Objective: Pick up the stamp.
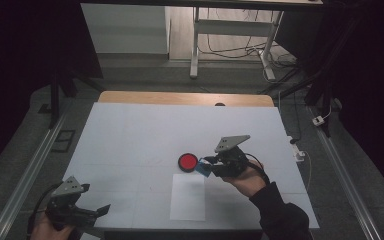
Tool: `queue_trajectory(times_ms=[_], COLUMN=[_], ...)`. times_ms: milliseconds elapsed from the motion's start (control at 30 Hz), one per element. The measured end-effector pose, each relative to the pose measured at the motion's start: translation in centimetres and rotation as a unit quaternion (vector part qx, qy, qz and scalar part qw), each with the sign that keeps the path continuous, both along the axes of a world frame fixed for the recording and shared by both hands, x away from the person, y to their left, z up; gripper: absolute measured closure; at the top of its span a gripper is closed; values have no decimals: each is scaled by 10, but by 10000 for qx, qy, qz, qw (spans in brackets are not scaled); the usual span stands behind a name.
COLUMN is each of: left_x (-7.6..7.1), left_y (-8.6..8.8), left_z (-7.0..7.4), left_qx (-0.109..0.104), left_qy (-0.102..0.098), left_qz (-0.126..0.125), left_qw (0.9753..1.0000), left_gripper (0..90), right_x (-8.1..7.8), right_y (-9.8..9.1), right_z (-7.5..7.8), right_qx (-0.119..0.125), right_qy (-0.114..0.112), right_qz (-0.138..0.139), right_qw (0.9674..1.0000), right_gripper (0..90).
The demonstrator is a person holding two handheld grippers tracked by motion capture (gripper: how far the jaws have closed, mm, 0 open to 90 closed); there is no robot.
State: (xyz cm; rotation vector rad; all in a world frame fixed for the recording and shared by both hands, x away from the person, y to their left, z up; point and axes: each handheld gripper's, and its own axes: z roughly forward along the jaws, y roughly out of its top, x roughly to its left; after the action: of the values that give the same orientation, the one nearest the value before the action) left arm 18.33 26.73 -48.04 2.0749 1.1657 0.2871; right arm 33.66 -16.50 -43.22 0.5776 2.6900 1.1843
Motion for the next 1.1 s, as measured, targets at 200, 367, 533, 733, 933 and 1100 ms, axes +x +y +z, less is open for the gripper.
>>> queue_trajectory(times_ms=[200,367,533,733,933,1100], left_x=[0,0,0,0,0,0], left_y=[0,1,1,1,1,1], left_z=[0,0,0,0,0,0], left_qx=[-5,-20,-24,-34,-60,-67], left_qy=[3,-4,-3,-3,-3,2], left_qz=[-2,-6,-12,-18,-20,-32], left_qw=[10000,10000,10000,10000,10000,10000], left_gripper=[0,0,0,0,0,0], right_x=[-8,-15,-22,-30,-35,-41], right_y=[0,6,12,17,21,25], right_z=[1,2,3,3,4,6], right_qx=[99,114,112,97,112,128], right_qy=[45,54,47,31,50,42], right_qz=[170,321,499,646,781,896], right_qw=[9998,9994,9987,9979,9969,9959], right_gripper=[700,700,700,700,700,700])
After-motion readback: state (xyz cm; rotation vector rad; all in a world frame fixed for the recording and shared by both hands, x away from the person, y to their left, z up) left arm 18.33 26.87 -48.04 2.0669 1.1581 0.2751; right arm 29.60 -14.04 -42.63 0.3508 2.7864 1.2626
